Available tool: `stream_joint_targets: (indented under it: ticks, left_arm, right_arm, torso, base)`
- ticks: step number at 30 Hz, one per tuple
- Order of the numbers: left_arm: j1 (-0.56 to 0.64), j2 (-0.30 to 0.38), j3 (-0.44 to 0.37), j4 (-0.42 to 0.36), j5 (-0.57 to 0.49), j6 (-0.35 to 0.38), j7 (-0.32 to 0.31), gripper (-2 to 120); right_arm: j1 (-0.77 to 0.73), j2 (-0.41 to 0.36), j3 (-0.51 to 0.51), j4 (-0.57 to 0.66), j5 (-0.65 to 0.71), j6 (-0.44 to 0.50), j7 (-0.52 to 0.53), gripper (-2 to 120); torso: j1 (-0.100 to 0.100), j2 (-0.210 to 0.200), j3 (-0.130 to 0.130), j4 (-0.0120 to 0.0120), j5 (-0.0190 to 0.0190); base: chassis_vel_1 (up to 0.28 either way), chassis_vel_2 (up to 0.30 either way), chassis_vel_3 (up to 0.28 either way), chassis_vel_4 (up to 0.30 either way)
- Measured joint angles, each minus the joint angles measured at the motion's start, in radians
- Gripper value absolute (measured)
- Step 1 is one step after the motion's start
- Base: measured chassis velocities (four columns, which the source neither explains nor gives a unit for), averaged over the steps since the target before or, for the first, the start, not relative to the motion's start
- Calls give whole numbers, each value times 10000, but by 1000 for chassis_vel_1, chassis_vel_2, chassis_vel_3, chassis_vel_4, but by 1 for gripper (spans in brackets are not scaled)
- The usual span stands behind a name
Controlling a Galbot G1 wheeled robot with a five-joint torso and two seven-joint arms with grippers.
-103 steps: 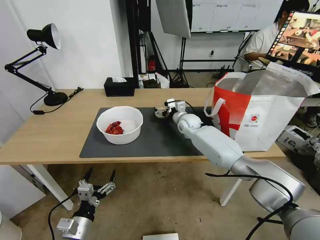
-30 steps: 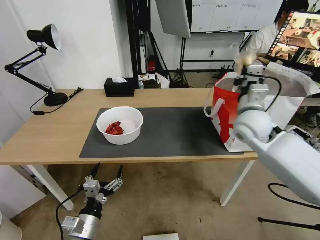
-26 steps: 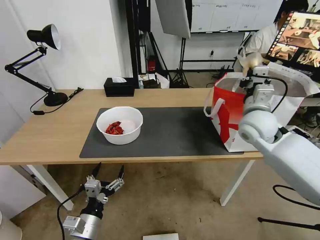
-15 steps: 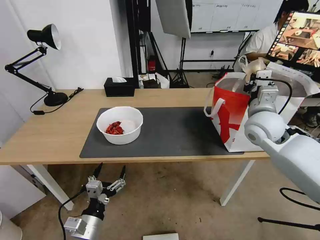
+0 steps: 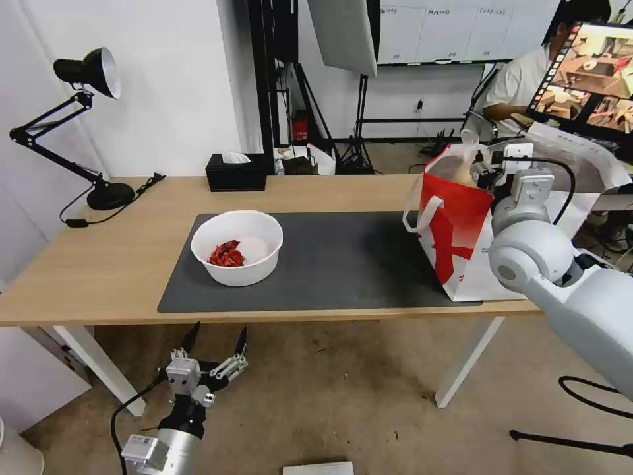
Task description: Pick up the trash from the table and place it into the takeout bag.
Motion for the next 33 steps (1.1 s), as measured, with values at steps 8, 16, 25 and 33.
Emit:
stream_joint_targets:
  ticks: [8, 16, 25, 33]
  left_arm:
    - [27, -28, 0, -99, 35, -2, 3, 100]
    - [10, 19, -54, -125, 17, -1, 3, 100]
    - [-177, -97, 110, -2, 8, -1, 2, 100]
    - [112, -416, -314, -76, 38, -179, 19, 100]
  right_arm:
    - [-189, -100, 98, 161, 60, -9, -99, 100]
    - [-484, -146, 647, 311, 54, 754, -953, 100]
    - [-1842, -806, 1606, 1189, 316, 2937, -3928, 100]
    - [-3668, -344, 1903, 1909, 39, 4354, -5460, 100]
  torso:
    - [0, 0, 0, 0, -1]
    - [0, 0, 0, 0, 0]
    - [0, 0, 0, -1, 1]
    - [0, 0, 0, 6, 3]
  base:
    - [0, 0, 0, 0]
    - [0, 0, 0, 0]
    - [0, 0, 0, 0]
    - [0, 0, 0, 0]
